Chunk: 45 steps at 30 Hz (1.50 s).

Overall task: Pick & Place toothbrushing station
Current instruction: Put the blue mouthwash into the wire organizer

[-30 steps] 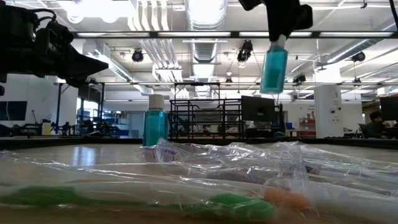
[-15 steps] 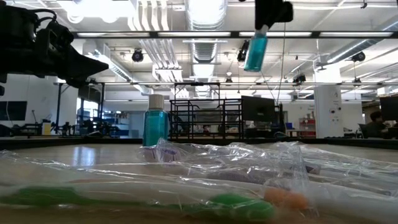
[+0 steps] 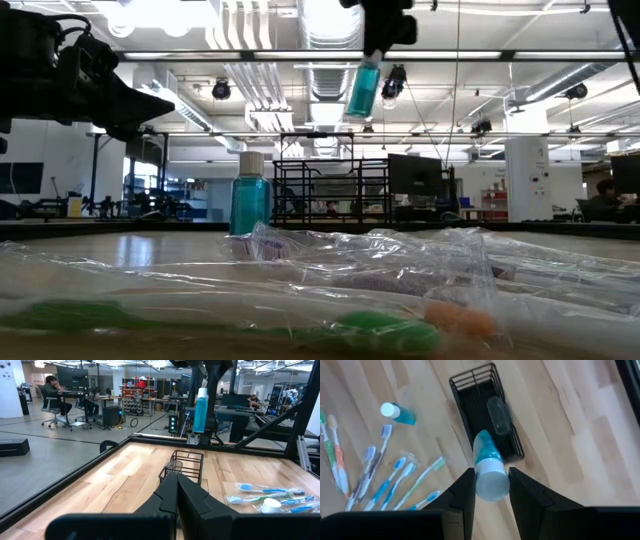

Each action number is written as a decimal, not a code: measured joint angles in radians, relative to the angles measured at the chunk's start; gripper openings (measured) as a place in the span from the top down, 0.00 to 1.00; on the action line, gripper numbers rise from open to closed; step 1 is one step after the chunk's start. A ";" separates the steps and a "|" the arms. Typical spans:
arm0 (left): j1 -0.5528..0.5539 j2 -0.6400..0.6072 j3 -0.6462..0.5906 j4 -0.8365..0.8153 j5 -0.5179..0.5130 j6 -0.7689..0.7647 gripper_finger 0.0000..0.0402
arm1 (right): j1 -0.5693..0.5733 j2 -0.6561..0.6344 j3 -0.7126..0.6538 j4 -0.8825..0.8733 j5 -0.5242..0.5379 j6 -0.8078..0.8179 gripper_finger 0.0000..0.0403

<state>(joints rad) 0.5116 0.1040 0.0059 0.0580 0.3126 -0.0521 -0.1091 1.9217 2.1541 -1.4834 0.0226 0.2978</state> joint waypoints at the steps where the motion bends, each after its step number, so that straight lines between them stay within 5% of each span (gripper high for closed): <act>1: 0.000 0.000 0.000 0.000 0.000 0.000 0.99 | -0.001 0.032 0.037 -0.018 0.000 -0.019 0.77; 6: 0.000 0.000 0.000 0.000 0.000 0.000 0.99 | -0.003 0.174 0.205 -0.076 0.000 -0.095 0.77; 45: 0.000 0.016 0.000 0.000 0.000 0.000 0.99 | 0.020 0.242 0.066 0.040 0.059 -0.209 0.77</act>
<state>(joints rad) 0.5114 0.1196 0.0059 0.0578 0.3121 -0.0521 -0.0887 2.1639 2.2197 -1.4437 0.0812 0.0891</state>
